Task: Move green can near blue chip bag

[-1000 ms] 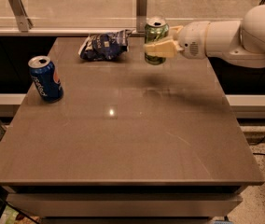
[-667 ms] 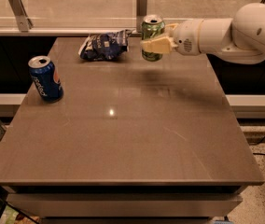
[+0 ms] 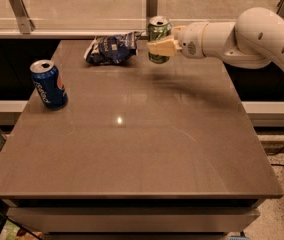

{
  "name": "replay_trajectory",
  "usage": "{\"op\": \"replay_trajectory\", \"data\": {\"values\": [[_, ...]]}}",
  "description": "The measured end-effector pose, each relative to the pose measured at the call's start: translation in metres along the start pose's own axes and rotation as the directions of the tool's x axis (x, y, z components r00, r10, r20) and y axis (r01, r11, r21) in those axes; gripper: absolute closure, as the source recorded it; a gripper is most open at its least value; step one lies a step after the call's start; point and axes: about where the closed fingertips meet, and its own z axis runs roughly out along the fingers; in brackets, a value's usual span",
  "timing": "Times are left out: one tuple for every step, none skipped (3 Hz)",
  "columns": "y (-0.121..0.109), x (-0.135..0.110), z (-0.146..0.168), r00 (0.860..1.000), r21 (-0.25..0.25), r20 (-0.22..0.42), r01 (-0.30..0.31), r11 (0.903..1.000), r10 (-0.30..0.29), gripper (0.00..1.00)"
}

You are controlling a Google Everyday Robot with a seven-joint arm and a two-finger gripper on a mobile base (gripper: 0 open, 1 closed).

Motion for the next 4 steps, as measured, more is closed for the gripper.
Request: {"op": "replay_trajectory", "data": {"values": [[-0.011, 0.007, 0.012, 1.0, 0.015, 0.009, -0.006, 0.9999, 0.006, 1.0], [-0.019, 0.017, 0.019, 1.0, 0.022, 0.022, -0.021, 0.9995, 0.02, 1.0], [-0.027, 0.032, 0.034, 0.998, 0.021, 0.035, -0.046, 0.9987, 0.045, 1.0], [-0.028, 0.035, 0.036, 0.998, 0.021, 0.035, -0.049, 0.9986, 0.048, 1.0]]}}
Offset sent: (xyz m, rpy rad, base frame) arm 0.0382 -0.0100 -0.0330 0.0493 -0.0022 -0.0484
